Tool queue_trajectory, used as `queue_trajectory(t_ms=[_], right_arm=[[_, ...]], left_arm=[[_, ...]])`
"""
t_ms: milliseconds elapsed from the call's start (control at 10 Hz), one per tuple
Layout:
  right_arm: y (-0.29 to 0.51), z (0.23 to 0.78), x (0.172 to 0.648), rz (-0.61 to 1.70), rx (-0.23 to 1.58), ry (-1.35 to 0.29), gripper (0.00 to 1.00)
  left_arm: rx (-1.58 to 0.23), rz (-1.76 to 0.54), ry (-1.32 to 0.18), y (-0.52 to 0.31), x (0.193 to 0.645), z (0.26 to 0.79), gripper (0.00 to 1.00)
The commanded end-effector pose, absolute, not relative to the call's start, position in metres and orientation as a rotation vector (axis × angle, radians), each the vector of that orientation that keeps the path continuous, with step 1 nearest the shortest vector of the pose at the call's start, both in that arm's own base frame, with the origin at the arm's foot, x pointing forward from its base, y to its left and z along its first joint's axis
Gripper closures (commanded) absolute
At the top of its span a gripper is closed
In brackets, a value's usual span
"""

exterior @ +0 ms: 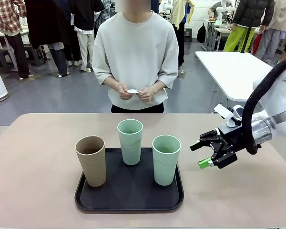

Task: Place coasters on the table and set cups on them.
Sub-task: Pick up one Reusable plastic cup and place it on a coaster set by the human.

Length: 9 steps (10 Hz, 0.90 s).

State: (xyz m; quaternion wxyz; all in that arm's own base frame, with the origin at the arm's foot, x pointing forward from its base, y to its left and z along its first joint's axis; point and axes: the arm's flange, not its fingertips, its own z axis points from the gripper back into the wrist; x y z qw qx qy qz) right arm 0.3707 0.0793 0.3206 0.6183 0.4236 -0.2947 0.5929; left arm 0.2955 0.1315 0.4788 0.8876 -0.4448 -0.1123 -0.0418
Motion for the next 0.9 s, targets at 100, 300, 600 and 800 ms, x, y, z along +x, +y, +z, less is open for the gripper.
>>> queue_trajectory(t_ms=[100, 300, 600, 800], right_arm=[[0.081, 0.319, 0.372, 1.352, 0.963, -0.683, 0.00], [0.078, 0.320, 0.371, 1.360, 0.971, -0.679, 0.00], [0.093, 0.312, 0.371, 1.399, 0.978, -0.942, 0.00], [0.098, 0.311, 0.369, 1.437, 0.941, -0.997, 0.00]], left_arm=[[-0.930, -0.089, -0.244, 0.132, 0.296, 0.479, 0.00], [-0.930, -0.089, -0.244, 0.132, 0.296, 0.479, 0.00], [-0.930, -0.089, -0.244, 0.132, 0.296, 0.479, 0.00], [-0.930, -0.089, -0.244, 0.132, 0.296, 0.479, 0.00]])
